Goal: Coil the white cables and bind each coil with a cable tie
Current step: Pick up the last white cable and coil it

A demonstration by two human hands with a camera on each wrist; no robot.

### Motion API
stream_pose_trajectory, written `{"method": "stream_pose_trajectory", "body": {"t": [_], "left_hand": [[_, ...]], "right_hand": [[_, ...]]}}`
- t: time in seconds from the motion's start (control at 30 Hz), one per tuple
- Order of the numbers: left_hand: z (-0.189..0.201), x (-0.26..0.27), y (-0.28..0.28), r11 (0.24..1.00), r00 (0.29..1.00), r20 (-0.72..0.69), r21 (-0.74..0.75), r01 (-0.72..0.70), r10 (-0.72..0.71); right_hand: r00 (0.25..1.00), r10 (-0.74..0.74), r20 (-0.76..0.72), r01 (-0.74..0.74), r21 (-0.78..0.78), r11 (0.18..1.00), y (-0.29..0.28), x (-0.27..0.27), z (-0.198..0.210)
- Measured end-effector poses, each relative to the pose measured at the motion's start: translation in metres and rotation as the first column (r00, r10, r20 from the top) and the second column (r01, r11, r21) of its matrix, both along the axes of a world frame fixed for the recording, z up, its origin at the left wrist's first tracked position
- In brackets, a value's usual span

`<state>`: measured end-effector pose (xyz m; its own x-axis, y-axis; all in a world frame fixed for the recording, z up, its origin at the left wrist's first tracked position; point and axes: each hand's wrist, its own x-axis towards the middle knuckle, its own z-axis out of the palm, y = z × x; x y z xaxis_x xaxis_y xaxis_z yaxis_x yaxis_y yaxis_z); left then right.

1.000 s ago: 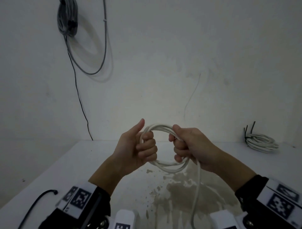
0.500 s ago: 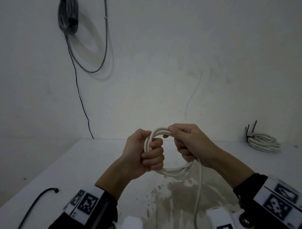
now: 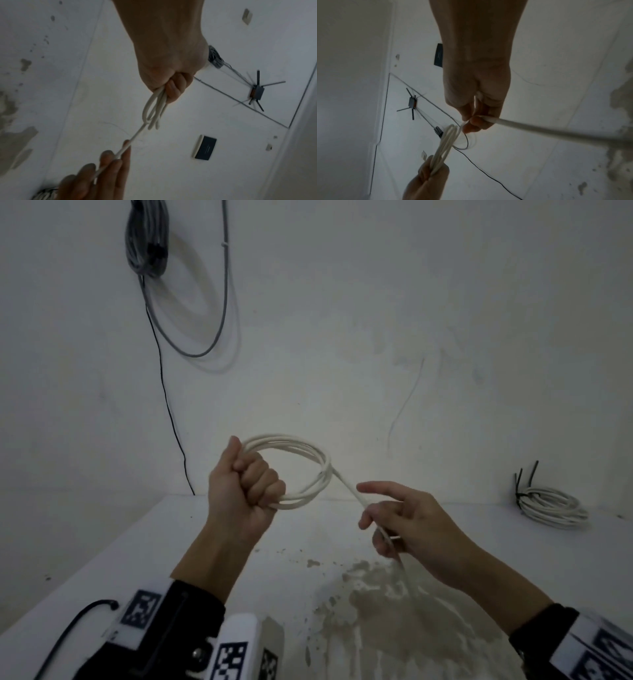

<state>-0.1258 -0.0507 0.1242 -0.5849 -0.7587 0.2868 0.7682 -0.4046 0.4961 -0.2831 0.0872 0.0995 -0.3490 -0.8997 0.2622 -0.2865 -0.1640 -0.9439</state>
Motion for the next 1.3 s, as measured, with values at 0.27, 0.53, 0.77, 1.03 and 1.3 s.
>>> {"method": "stream_pose_trajectory", "body": {"t": [0.27, 0.53, 0.77, 1.03, 1.3], "left_hand": [[0.011, 0.003, -0.008, 0.934, 0.935, 0.011, -0.054, -0.354, 0.355], [-0.021, -0.010, 0.011, 0.518, 0.609, 0.234, -0.783, -0.345, 0.758], [-0.037, -0.017, 0.025, 0.462, 0.645, 0.399, -0.883, 0.079, 0.652], [-0.026, -0.005, 0.013, 0.503, 0.482, 0.529, -0.118, 0.857, -0.698], [-0.025, -0.009, 0.005, 0.572, 0.562, 0.310, -0.068, 0.818, -0.767]], "right_hand": [[0.748, -0.028, -0.664, 0.087, 0.055, 0.995, -0.007, 0.007, -0.025], [-0.063, -0.305, -0.950, -0.195, -0.288, 0.938, -0.011, 0.016, -0.007], [-0.207, -0.427, -0.880, -0.277, -0.365, 0.889, -0.009, 0.007, 0.027], [0.406, -0.295, -0.865, -0.183, -0.393, 0.901, -0.019, -0.002, 0.022], [0.994, 0.110, 0.011, -0.111, 0.083, 0.990, -0.013, 0.028, 0.011]]}}
